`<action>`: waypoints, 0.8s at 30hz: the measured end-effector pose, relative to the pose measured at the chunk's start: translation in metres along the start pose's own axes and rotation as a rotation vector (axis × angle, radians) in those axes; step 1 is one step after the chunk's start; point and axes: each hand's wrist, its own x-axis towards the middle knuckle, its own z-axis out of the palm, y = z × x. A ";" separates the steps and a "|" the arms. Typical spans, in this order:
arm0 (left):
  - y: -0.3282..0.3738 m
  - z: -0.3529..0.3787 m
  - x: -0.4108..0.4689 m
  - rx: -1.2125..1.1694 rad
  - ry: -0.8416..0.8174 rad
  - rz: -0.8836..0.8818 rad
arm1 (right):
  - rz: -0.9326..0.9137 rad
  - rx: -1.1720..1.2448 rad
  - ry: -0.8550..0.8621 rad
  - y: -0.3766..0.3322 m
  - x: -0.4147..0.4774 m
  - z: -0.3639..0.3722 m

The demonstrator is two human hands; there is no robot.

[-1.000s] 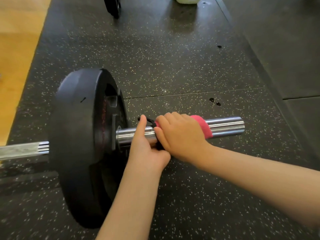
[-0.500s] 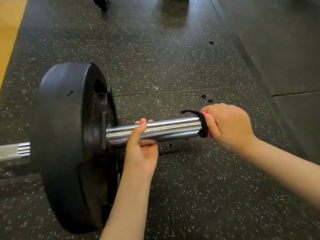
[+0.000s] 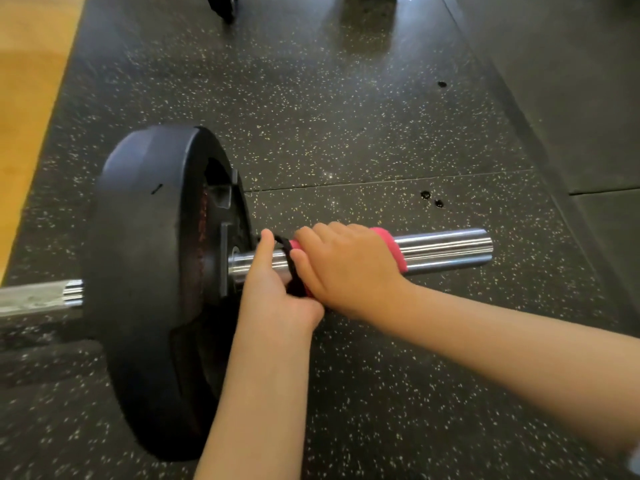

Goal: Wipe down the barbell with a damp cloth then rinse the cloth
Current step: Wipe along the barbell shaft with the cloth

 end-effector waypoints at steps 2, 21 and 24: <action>0.001 0.000 0.000 -0.013 0.007 -0.010 | -0.027 -0.004 -0.048 0.011 -0.005 -0.005; -0.030 -0.039 0.009 -0.111 -0.245 0.259 | 0.165 -0.068 -0.019 0.078 -0.050 -0.024; -0.024 -0.039 0.004 -0.200 -0.311 0.205 | 0.062 -0.007 -0.043 0.017 -0.015 -0.006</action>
